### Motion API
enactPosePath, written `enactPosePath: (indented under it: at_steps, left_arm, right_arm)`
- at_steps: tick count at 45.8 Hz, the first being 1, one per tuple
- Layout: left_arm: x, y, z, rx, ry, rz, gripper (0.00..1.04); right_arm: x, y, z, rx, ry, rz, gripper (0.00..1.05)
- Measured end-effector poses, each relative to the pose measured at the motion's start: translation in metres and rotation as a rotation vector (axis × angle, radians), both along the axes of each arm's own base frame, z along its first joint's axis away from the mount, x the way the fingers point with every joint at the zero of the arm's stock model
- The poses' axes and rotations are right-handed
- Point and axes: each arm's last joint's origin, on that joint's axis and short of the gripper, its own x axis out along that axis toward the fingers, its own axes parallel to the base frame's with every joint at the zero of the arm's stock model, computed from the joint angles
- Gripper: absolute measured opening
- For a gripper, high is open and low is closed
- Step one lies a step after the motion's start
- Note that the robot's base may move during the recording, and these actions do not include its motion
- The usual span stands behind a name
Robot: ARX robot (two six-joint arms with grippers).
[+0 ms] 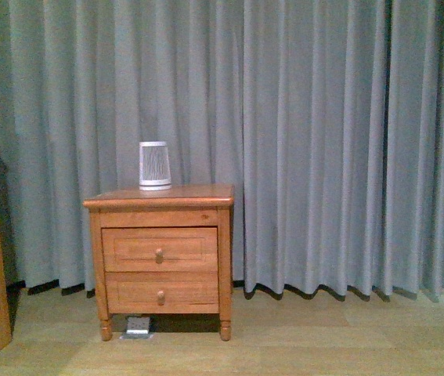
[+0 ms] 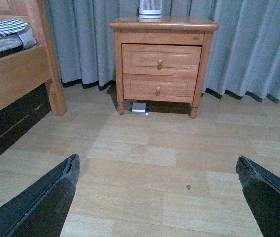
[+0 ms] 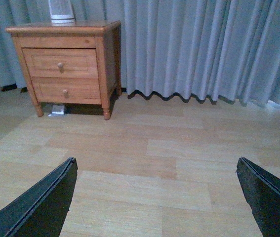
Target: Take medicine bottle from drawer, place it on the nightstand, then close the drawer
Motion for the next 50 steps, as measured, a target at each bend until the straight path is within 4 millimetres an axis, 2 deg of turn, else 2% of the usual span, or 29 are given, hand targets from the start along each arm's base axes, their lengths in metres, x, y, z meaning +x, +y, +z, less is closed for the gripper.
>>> enactPosePath:
  at_steps: [50]
  left_arm:
    - [0.0,0.0,0.0,0.0,0.0,0.0,0.98]
  right_arm:
    - [0.0,0.0,0.0,0.0,0.0,0.0,0.98]
